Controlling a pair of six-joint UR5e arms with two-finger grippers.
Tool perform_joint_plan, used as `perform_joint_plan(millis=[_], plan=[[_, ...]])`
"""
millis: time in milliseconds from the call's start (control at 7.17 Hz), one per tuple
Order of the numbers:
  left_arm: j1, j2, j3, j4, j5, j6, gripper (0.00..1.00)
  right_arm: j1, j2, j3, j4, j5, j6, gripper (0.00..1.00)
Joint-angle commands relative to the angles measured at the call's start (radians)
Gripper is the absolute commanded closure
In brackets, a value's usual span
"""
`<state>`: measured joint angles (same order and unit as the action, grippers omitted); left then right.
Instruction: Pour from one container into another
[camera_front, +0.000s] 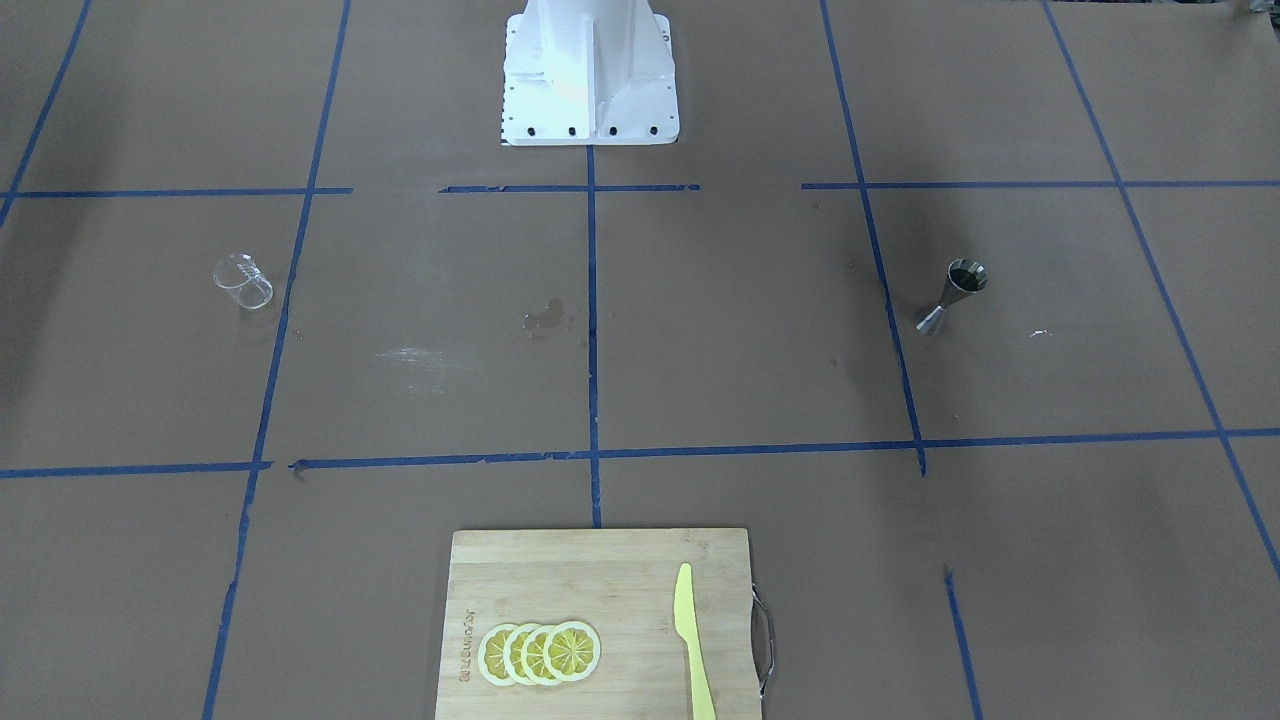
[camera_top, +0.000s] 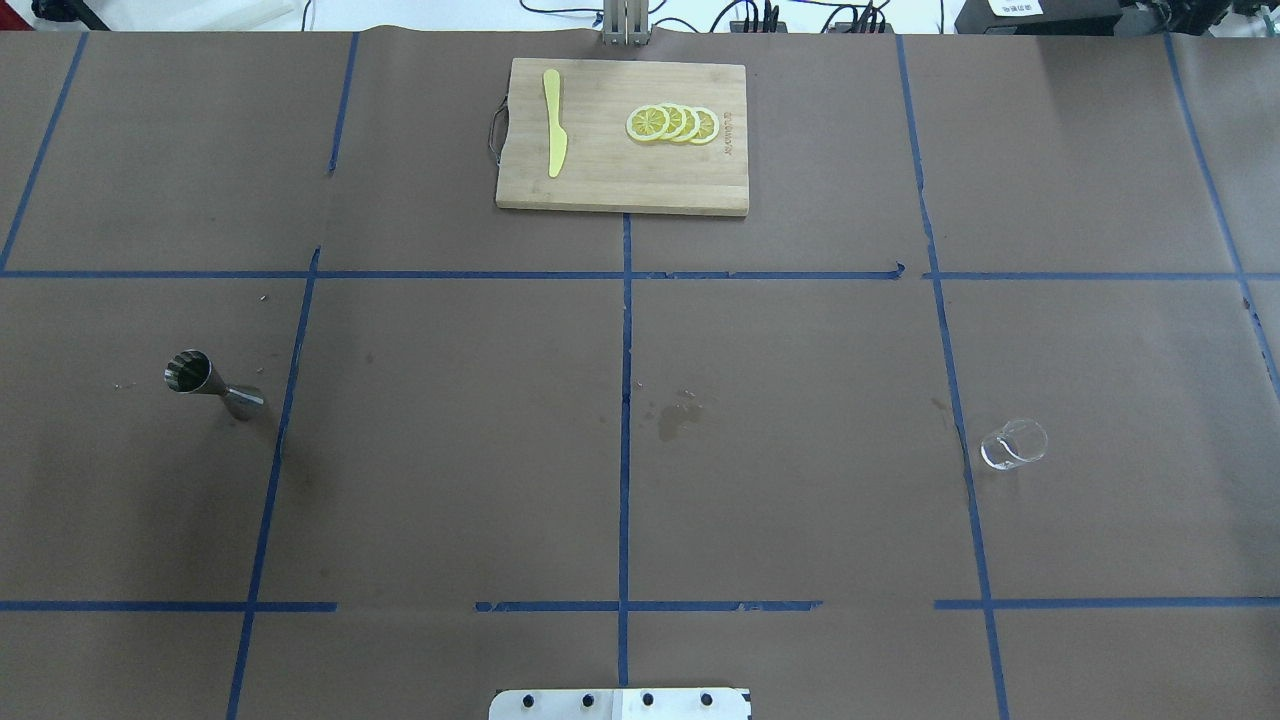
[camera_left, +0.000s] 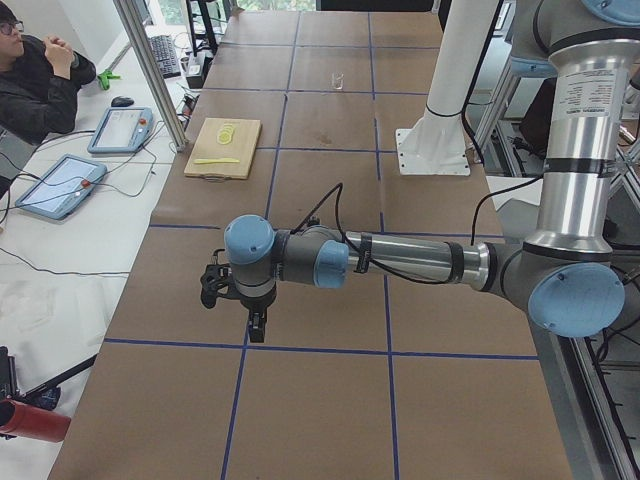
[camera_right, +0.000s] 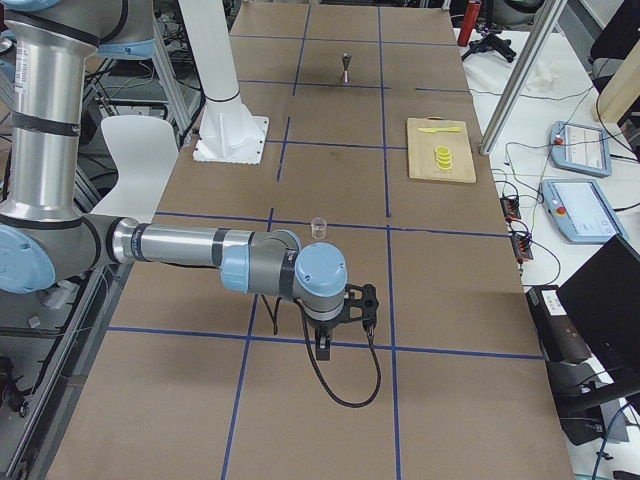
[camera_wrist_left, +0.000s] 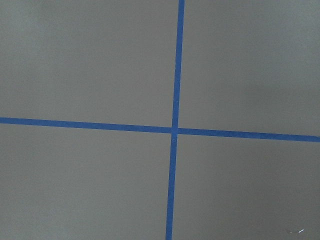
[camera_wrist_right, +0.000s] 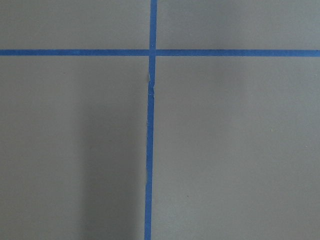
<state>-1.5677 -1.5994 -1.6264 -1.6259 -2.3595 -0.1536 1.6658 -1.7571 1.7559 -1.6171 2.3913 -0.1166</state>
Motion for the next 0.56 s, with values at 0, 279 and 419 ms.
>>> perform_joint_plan(millis=[0, 279, 419], plan=[[0.000, 0.006, 0.000, -0.019, 0.000, -0.001, 0.00, 0.000, 0.007, 0.005, 0.002, -0.007, 0.006, 0.00], [0.000, 0.009, 0.005, -0.067, 0.000, -0.003, 0.00, 0.000, 0.007, 0.002, 0.029, -0.009, 0.020, 0.00], [0.000, 0.009, 0.006, -0.086, 0.000, -0.003, 0.00, 0.000, 0.005, 0.004, 0.029, -0.009, 0.021, 0.00]])
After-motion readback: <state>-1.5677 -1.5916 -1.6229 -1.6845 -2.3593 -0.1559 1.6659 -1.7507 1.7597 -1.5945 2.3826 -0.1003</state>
